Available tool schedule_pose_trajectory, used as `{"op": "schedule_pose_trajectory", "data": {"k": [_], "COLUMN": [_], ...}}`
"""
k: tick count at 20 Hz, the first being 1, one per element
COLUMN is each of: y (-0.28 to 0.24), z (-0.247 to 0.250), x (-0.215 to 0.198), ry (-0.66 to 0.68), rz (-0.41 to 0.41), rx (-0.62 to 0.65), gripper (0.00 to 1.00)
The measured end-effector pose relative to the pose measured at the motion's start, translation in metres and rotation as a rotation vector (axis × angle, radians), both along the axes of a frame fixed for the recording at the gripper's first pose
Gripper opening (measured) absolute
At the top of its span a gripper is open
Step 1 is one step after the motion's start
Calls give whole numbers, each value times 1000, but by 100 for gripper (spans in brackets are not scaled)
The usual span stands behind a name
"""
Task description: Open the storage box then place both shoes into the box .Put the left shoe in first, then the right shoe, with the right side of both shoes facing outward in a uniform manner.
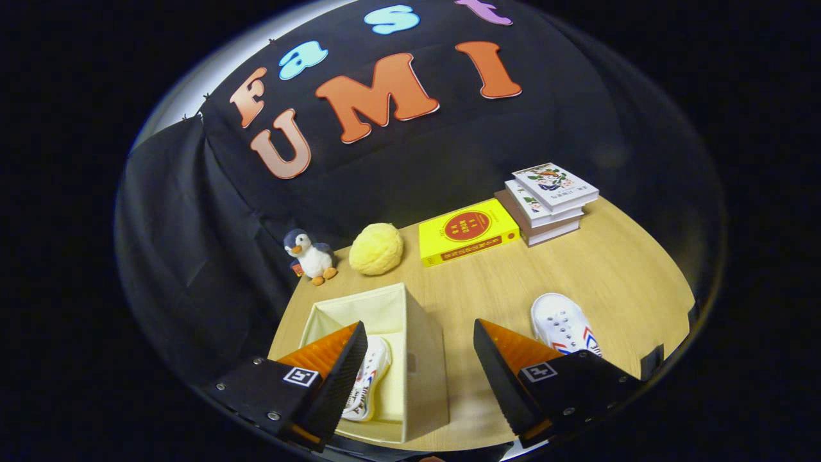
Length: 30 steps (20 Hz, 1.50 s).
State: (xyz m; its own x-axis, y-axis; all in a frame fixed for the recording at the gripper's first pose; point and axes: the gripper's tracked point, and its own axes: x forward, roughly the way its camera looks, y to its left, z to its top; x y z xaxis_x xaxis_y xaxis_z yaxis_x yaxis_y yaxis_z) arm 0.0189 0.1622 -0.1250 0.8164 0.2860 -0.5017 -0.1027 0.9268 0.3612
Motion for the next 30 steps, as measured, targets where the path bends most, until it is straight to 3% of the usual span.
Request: {"op": "schedule_pose_trajectory", "data": {"k": [10,14,21,25,27,28,30], "y": [-138,-165,-177,-179,-170,-164,-164], "z": [-62,-107,-182,-209,-214,-217,-219], "x": [4,9,4,9,11,10,12], "ry": [117,193,329,357,358,365,368], "rz": [-119,-108,-15,31,63,75,96], "rx": [-69,-95,-176,-253,-222,-197,-192], "gripper": [99,96,89,76,64,51,38]}}
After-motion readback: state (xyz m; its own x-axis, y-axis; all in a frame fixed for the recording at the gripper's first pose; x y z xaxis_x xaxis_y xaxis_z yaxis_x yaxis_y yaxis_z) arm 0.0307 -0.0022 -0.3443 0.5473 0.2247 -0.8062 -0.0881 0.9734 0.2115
